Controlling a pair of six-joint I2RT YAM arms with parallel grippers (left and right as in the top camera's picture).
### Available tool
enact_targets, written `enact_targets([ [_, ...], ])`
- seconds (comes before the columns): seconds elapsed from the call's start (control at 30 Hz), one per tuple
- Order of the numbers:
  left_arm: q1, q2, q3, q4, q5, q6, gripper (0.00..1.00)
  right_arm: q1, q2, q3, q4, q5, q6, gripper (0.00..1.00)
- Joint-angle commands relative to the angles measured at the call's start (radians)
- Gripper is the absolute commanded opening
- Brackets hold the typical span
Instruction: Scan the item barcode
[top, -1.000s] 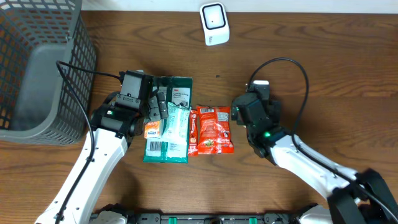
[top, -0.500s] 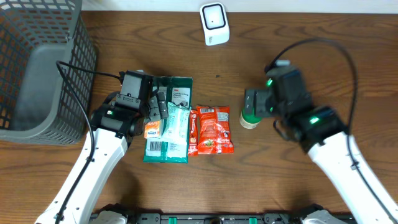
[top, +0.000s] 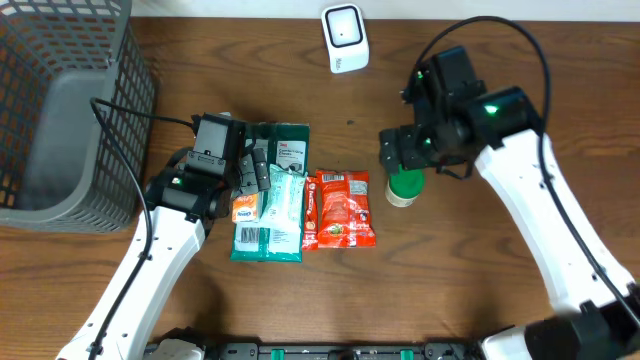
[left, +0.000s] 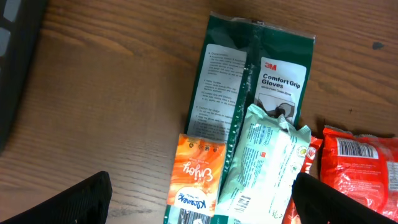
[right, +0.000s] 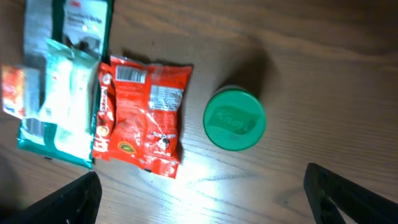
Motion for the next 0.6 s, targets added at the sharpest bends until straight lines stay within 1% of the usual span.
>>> enact_targets([
  [0.0, 0.0, 0.0, 0.021, 0.0, -0.013, -0.005, 0.93, -0.007, 0.051, 0.013, -0.008, -0.027, -0.027, 0.99],
  [0.3, 0.0, 0.0, 0.021, 0.0, -0.013, -0.005, 0.93, -0.007, 0.209, 0.013, -0.032, 0.001, -0.027, 0.93],
  [0.57, 0.0, 0.0, 0.021, 0.0, -0.013, -0.005, 0.93, -0.007, 0.326, 0.013, -0.039, 0.049, -0.027, 0.94],
])
